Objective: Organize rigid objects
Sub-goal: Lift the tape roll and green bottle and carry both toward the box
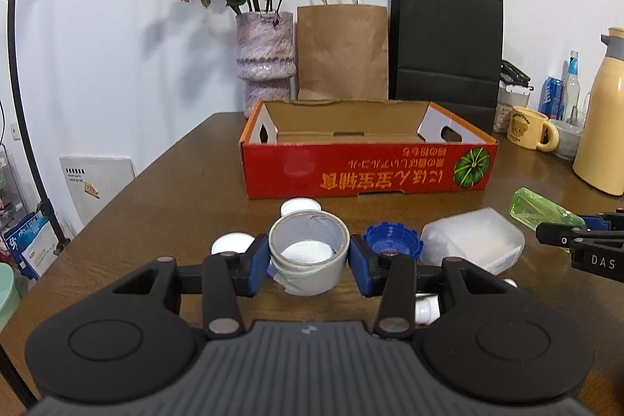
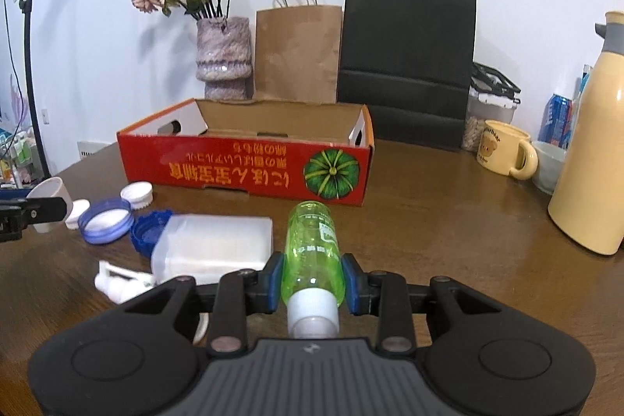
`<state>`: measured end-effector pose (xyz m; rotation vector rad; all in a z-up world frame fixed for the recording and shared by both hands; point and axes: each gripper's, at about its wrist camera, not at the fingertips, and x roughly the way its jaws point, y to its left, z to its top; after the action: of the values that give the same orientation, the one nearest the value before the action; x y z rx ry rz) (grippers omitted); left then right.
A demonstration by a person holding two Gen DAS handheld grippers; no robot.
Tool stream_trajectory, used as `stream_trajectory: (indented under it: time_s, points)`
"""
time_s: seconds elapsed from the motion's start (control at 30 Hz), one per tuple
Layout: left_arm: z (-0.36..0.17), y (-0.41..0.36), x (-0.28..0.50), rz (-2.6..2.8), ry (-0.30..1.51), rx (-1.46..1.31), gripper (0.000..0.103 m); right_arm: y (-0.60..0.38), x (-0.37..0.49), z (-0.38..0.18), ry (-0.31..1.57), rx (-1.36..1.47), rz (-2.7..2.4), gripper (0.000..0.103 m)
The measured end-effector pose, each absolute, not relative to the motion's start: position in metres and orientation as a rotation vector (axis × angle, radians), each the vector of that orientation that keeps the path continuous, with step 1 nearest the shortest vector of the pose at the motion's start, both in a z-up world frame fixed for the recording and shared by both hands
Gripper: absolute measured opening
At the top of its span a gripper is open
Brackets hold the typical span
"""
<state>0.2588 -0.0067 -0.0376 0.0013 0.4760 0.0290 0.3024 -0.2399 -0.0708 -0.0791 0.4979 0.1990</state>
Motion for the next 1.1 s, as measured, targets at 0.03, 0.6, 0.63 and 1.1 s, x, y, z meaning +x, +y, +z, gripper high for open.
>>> stream_trajectory:
  time_s: [0.03, 0.6, 0.63, 1.1]
  points:
    - [-0.035, -0.007, 0.259, 0.028, 0.472, 0.002, 0.044, -0.239, 0.303, -0.069, 0.493, -0.079, 0.200, 0.030]
    - [0.000, -0.009, 0.284, 0.027, 0.393, 0.004, 0.044, -0.217, 0.322, -0.036, 0.419, -0.074, 0.231, 0.030]
    - [0.002, -0.009, 0.286, 0.026, 0.389, 0.003, 0.044, -0.216, 0.324, -0.034, 0.415, -0.072, 0.232, 0.030]
    - [0.019, -0.018, 0.323, 0.022, 0.363, -0.012, 0.044, -0.203, 0.353, -0.018, 0.380, -0.052, 0.235, 0.030]
